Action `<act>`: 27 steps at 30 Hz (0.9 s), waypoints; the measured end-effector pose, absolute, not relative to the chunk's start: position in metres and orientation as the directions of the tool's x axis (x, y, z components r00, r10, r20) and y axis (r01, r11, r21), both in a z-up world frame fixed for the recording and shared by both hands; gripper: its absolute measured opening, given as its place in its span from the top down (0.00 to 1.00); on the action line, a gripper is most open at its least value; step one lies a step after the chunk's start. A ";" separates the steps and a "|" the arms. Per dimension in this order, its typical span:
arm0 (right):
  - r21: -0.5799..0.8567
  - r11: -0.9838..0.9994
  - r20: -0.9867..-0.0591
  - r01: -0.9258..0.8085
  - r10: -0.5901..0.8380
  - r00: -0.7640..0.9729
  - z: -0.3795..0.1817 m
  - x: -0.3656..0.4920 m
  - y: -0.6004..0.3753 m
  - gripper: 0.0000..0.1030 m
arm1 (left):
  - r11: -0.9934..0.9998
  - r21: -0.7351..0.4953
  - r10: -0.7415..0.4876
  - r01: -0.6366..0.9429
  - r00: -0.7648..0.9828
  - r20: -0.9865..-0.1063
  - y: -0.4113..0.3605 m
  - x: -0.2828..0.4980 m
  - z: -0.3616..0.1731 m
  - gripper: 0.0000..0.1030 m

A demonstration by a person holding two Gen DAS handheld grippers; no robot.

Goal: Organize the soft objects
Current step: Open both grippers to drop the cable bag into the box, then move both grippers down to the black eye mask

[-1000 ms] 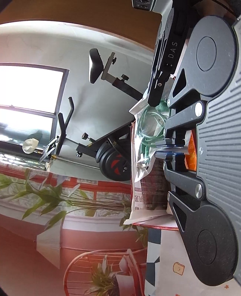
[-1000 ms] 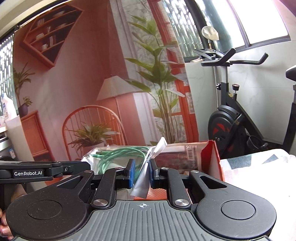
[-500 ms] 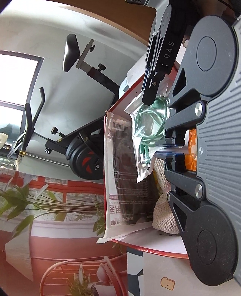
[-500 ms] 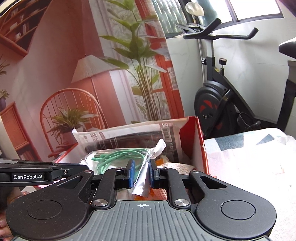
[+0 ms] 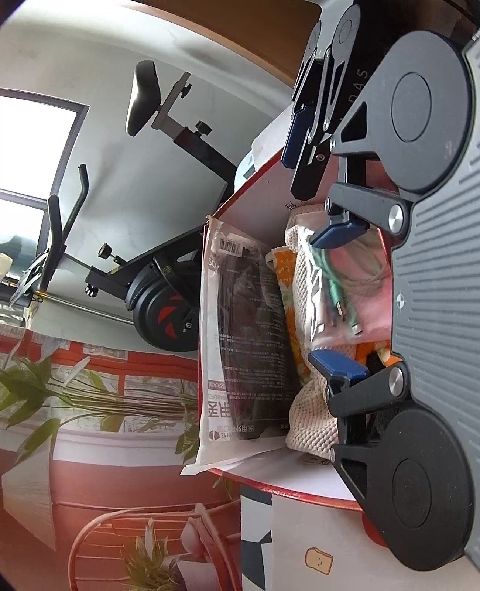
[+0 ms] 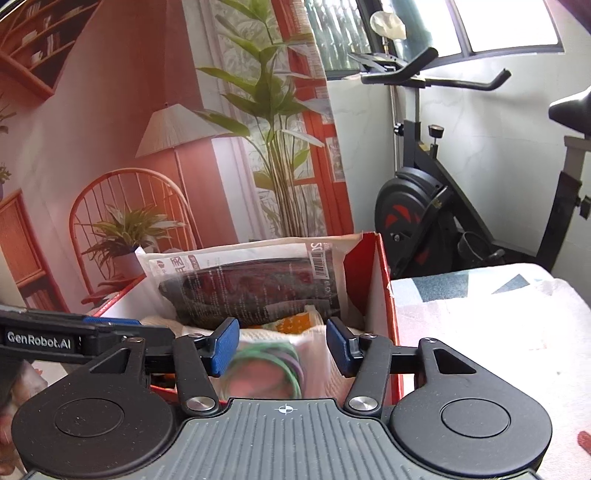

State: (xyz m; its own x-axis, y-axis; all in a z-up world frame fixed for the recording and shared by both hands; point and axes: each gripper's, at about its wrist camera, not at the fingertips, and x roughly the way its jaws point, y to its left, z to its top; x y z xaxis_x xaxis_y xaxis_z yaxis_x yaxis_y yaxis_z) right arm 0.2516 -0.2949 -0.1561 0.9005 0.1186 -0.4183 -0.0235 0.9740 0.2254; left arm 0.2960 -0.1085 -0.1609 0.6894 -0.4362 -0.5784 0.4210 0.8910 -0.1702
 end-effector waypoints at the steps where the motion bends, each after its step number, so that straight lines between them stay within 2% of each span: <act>1: 0.217 0.976 -0.416 -0.020 0.110 0.903 -0.154 0.248 -0.294 0.47 | 0.893 -0.168 -0.432 0.417 0.695 -0.574 -0.107 0.294 -0.159 0.32; 6: 0.197 0.980 -0.391 -0.017 0.094 0.916 -0.146 0.228 -0.286 0.26 | 0.906 -0.162 -0.413 0.392 0.731 -0.543 -0.093 0.275 -0.149 0.13; 7: 0.192 0.981 -0.386 -0.015 0.090 0.918 -0.145 0.222 -0.284 0.19 | 0.908 -0.162 -0.409 0.386 0.736 -0.540 -0.090 0.270 -0.147 0.11; 10: 0.186 0.983 -0.372 -0.007 0.077 0.925 -0.143 0.207 -0.279 0.05 | 0.914 -0.166 -0.397 0.370 0.734 -0.551 -0.079 0.256 -0.146 0.07; 12: 0.189 0.982 -0.369 0.009 0.063 0.927 -0.144 0.195 -0.278 0.01 | 0.915 -0.174 -0.396 0.364 0.729 -0.558 -0.072 0.247 -0.148 0.06; 19: 0.234 0.971 -0.407 0.051 0.050 0.912 -0.162 0.158 -0.270 0.00 | 0.911 -0.182 -0.402 0.370 0.698 -0.593 -0.050 0.212 -0.169 0.05; 27: 0.252 0.965 -0.545 0.078 0.075 0.835 -0.210 0.122 -0.245 0.00 | 0.926 -0.110 -0.338 0.360 0.666 -0.665 -0.041 0.193 -0.210 0.05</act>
